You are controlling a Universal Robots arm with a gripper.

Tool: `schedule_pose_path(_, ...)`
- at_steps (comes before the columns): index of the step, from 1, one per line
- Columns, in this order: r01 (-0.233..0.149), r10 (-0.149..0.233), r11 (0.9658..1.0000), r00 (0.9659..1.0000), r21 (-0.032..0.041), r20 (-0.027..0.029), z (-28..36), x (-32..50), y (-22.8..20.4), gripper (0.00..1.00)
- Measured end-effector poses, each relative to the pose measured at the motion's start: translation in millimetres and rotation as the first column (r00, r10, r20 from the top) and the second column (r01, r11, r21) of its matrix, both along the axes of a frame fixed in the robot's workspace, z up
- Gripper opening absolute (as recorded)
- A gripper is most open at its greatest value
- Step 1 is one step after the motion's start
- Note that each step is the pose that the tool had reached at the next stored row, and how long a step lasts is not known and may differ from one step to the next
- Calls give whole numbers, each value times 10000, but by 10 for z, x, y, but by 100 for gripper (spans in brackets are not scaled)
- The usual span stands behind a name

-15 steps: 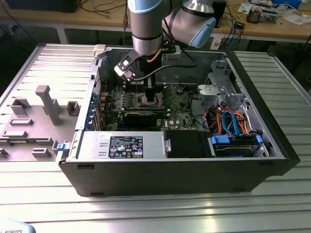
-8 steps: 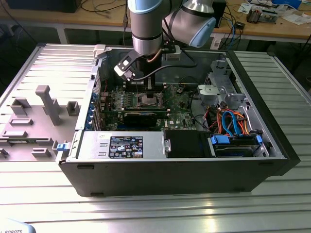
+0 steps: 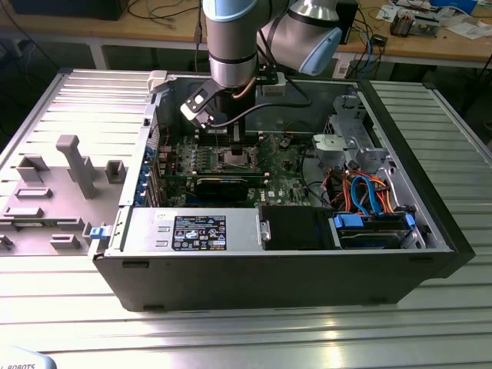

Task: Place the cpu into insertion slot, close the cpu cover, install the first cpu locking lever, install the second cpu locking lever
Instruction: 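Close the cpu cover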

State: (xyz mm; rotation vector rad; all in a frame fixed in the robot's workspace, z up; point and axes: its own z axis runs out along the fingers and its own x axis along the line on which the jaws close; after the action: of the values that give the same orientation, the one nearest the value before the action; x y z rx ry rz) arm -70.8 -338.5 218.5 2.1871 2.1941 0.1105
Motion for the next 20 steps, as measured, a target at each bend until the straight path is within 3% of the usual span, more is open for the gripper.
schedule_pose_path(10, 0, 0, 10000, 10000, 0, -15, 0, 0, 0, 11)
schedule_pose_path(11, -3, 3, 10000, 10000, 21, -38, -1, 2, 1, 11)
schedule_pose_path(12, -1, 1, 10000, 9999, 29, -105, -1, 6, 0, 11)
schedule_pose_path(13, 0, 1, 10000, 9999, 27, -116, 0, 6, 0, 11)
schedule_pose_path(20, 0, 0, 10000, 9999, 27, -119, 8, 6, 0, 11)
